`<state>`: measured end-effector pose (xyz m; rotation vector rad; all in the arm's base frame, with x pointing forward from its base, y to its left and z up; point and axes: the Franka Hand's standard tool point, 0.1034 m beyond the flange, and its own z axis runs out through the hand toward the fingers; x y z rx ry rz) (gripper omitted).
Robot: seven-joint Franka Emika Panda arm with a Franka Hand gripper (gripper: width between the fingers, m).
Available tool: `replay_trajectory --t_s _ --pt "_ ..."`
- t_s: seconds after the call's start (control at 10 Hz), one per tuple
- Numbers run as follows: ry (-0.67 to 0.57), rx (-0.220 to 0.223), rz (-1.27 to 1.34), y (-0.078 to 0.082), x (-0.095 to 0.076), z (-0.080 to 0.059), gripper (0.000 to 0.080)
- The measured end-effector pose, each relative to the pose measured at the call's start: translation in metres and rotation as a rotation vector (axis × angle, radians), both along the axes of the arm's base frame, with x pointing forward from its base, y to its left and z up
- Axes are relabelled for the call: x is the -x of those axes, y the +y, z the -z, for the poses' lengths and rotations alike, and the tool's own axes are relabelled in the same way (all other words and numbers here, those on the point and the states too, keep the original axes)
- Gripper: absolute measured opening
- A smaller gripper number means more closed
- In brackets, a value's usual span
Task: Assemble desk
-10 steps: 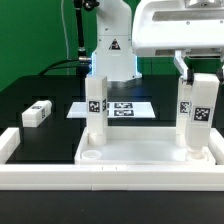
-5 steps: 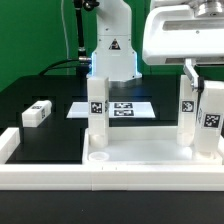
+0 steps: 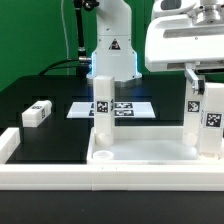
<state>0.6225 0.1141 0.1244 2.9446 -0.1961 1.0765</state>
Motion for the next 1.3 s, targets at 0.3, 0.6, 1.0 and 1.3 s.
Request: replay_trajectory --t_s 0.3,0.6,1.0,1.3 --pt "0.006 0.011 -0.01 -0.001 0.0 0.001 0.0306" --pt "0.007 0.021 -0.021 -0.001 0.0 0.001 0.0617" --pt "0.008 0.034 -0.036 -0.001 0.0 0.001 0.0648" --pt "0.096 0.023 -0.039 -0.004 -0.003 -0.012 0.0649"
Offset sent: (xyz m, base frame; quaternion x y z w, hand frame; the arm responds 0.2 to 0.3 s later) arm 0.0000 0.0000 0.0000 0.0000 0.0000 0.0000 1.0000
